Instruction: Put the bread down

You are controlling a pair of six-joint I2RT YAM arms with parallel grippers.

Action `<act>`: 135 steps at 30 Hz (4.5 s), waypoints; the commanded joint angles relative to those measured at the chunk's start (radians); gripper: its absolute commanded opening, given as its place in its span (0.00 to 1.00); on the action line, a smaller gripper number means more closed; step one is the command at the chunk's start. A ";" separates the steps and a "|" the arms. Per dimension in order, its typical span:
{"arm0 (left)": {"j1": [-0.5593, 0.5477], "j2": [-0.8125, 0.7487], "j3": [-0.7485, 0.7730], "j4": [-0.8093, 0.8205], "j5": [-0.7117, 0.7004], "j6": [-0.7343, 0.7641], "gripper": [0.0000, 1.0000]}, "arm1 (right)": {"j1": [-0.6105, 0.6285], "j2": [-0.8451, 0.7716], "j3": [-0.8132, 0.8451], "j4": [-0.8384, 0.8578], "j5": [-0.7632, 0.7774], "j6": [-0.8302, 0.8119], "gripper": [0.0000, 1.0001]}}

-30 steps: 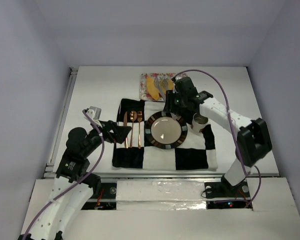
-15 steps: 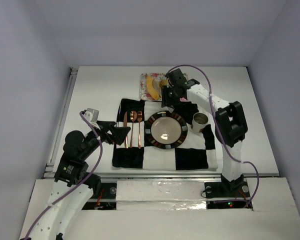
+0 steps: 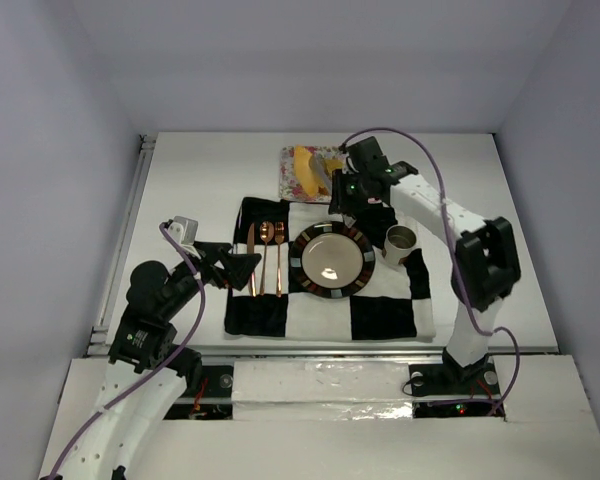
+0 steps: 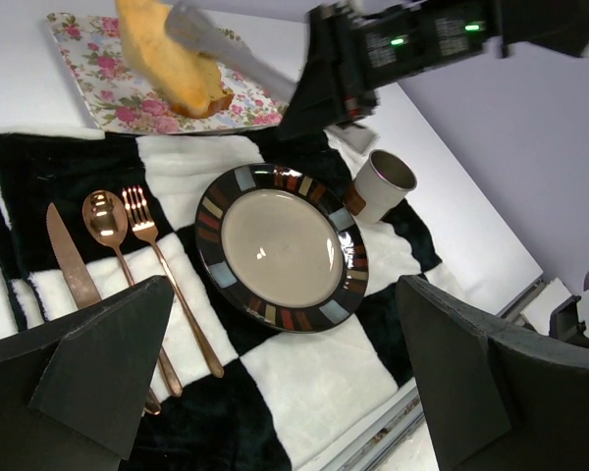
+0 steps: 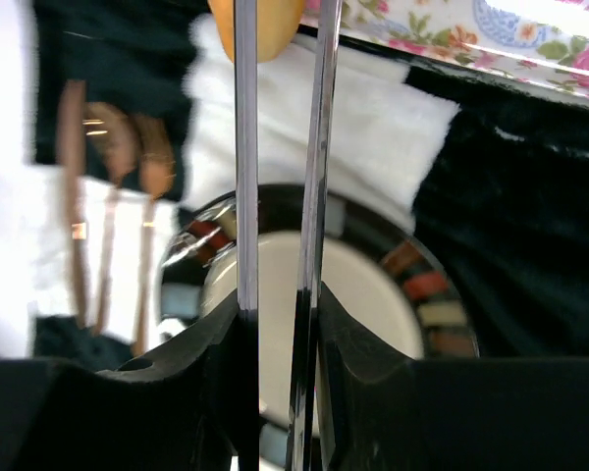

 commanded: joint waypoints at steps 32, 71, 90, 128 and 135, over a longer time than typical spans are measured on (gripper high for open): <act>-0.003 -0.009 -0.005 0.041 -0.042 0.000 0.96 | 0.345 -0.994 -1.013 0.348 0.067 0.423 0.56; -0.003 -0.076 -0.016 0.065 0.024 0.003 0.97 | -0.162 0.106 -0.007 0.101 -0.163 0.050 0.33; -0.003 -0.058 -0.014 0.061 0.006 -0.003 0.96 | -0.078 -0.717 -0.653 0.212 -0.111 0.184 0.14; -0.003 -0.046 -0.013 0.059 0.001 -0.003 0.96 | 0.143 -1.320 -1.041 0.025 -0.005 0.557 0.46; -0.003 -0.053 -0.013 0.061 0.003 -0.003 0.96 | 0.143 -1.320 -0.877 -0.018 -0.008 0.524 0.37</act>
